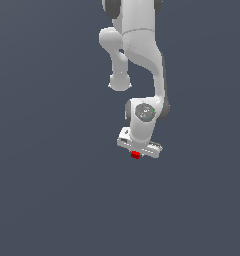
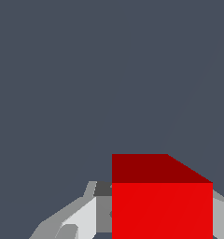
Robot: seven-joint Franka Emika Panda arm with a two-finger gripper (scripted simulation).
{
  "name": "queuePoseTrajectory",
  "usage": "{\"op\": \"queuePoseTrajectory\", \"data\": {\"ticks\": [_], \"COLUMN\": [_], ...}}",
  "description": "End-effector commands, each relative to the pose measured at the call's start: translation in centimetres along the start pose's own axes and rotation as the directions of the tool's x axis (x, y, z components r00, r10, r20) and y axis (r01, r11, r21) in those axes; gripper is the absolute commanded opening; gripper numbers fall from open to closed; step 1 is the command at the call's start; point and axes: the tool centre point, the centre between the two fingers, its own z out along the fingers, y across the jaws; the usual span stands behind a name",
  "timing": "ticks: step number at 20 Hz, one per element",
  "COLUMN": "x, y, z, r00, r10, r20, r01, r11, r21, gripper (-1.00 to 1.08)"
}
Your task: Pick up the red cube and move it to a goal position.
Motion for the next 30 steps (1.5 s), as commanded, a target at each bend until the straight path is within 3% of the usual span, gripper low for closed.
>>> {"op": "queuePoseTrajectory", "data": {"ticks": [1, 11, 30], "x": [0.1, 1.3, 6.3], "y": [0.0, 0.9, 3.8], "z": [-0.3, -5.5, -24.2], "r00": [1.000, 1.000, 1.000], "r10": [0.000, 0.000, 0.001], "r20": [-0.001, -0.001, -0.001], "r01": [0.000, 0.000, -0.001], "r11": [1.000, 1.000, 1.000], "r21": [0.000, 0.000, 0.001], "gripper": [-1.00, -1.00, -1.00]}}
